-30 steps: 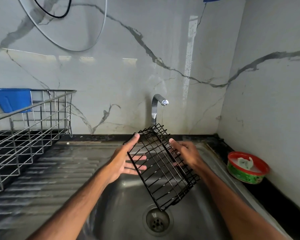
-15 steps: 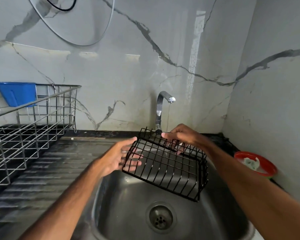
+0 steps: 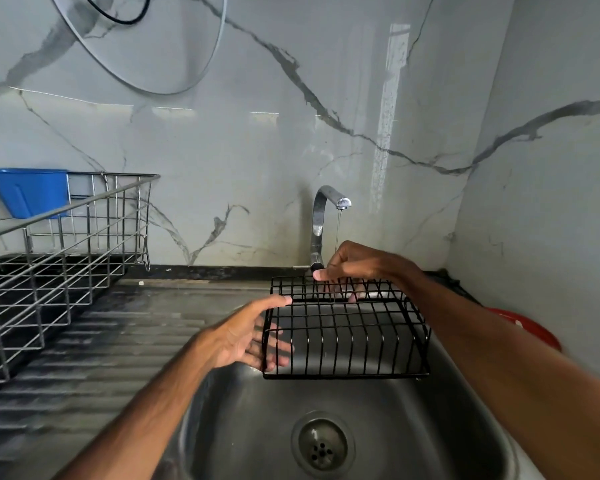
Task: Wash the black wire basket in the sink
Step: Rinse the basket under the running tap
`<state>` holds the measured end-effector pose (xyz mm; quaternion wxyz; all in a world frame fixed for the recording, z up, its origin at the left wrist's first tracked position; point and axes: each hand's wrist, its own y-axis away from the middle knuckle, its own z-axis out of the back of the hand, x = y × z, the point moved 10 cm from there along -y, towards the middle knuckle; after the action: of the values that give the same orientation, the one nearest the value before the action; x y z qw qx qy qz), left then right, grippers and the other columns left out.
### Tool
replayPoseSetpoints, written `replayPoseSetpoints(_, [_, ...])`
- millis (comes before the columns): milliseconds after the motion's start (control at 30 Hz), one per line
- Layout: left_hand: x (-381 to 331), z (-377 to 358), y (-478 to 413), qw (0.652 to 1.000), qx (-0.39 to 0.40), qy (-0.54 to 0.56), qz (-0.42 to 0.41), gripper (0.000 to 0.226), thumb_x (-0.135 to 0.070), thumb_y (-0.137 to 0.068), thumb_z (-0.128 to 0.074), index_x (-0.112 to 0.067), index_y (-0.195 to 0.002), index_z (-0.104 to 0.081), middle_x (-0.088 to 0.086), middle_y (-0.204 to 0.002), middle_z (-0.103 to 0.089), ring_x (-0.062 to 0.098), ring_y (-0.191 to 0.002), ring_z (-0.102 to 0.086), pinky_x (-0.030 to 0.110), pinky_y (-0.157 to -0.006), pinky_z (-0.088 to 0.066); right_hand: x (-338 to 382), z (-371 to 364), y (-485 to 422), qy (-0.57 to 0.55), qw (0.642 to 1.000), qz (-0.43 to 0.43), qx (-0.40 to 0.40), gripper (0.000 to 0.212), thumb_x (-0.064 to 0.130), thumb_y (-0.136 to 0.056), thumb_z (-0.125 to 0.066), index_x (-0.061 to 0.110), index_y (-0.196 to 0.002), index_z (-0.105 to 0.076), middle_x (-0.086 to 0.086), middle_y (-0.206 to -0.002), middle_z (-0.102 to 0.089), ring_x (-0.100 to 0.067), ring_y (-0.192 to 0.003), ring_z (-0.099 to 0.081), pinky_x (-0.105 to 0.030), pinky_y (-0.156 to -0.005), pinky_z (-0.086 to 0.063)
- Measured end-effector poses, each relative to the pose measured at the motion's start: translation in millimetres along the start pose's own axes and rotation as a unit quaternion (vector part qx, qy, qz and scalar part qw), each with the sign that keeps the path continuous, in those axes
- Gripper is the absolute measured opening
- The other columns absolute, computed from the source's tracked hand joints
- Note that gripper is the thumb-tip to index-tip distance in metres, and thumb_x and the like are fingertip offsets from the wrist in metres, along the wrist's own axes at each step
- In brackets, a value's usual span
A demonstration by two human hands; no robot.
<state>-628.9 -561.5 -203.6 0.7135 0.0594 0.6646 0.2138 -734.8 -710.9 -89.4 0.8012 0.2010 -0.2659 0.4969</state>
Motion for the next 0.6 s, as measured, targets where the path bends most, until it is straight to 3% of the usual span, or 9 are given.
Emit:
replayPoseSetpoints(67, [-1.0,-1.1,-1.3,1.0,-0.011,0.005,-0.006,0.087,-0.07,-0.072,-0.067,-0.006,-0.13,-0.053,0.02,-0.109,-0.078,0.034,-0.088,-0.076,0.041,-0.08,-0.059,5.3,1.4,2.2,-0.012,1.0,0.012,-0.001,0.038,0.039,-0.092,-0.072,0.02,-0.059,-0.072,0.008,-0.054,-0.062,-0.006,-0.052,-0.06,-0.048,-0.07,-0.06])
replayPoseSetpoints(167, [-2.2,0.0,-3.8,0.999,-0.035,0.005,-0.013,0.078,-0.069,-0.08,-0.062,-0.006,-0.126,-0.057,0.019,-0.106,-0.079,0.034,-0.085,-0.077,0.041,-0.08,-0.059,10.0,10.4,5.2,0.003,0.999,0.019,-0.039,0.036,0.041,-0.09,-0.073,0.015,-0.067,-0.071,0.011,-0.05,-0.062,0.0,-0.044,-0.055,-0.032,-0.056,-0.052])
replayPoseSetpoints(233, [-0.8,-1.4,-4.9,0.999,-0.04,0.005,-0.002,0.079,-0.072,-0.085,-0.056,-0.004,-0.126,-0.058,0.019,-0.106,-0.079,0.034,-0.087,-0.078,0.038,-0.075,-0.061,10.6,22.3,7.9,0.067,0.992,0.018,-0.103,0.042,0.058,-0.083,-0.074,0.018,-0.068,-0.072,0.008,-0.056,-0.066,0.0,-0.042,-0.056,-0.028,-0.056,-0.049])
replayPoseSetpoints(333, [1.1,-1.2,-4.6,0.998,-0.053,0.01,0.012,0.079,-0.073,-0.084,-0.059,-0.006,-0.126,-0.059,0.02,-0.105,-0.078,0.037,-0.087,-0.078,0.036,-0.065,-0.061,3.5,40.4,13.9,0.196,0.966,0.008,-0.17,0.07,0.083,-0.081,-0.053,0.017,-0.066,-0.069,0.002,-0.06,-0.067,-0.01,-0.048,-0.059,-0.03,-0.058,-0.049])
replayPoseSetpoints(467, [-6.6,-1.4,1.1,0.996,-0.086,-0.004,0.011,0.074,-0.067,-0.078,-0.07,-0.008,-0.121,-0.061,0.021,-0.106,-0.077,0.036,-0.079,-0.079,0.038,-0.061,-0.061,-12.5,22.6,17.5,0.192,0.972,-0.001,-0.134,0.062,0.063,-0.101,-0.039,0.01,-0.083,-0.064,-0.01,-0.078,-0.066,-0.02,-0.068,-0.057,-0.034,-0.067,-0.044])
replayPoseSetpoints(600, [-29.1,-6.4,-1.8,0.994,-0.109,-0.015,0.016,0.072,-0.069,-0.076,-0.072,-0.01,-0.116,-0.061,0.022,-0.112,-0.072,0.03,-0.069,-0.076,0.036,-0.055,-0.06,3.2,-20.5,36.2,0.116,0.99,-0.011,-0.081,0.056,0.055,-0.106,-0.027,0.015,-0.127,-0.06,-0.008,-0.128,-0.063,-0.024,-0.118,-0.057,-0.035,-0.099,-0.04])
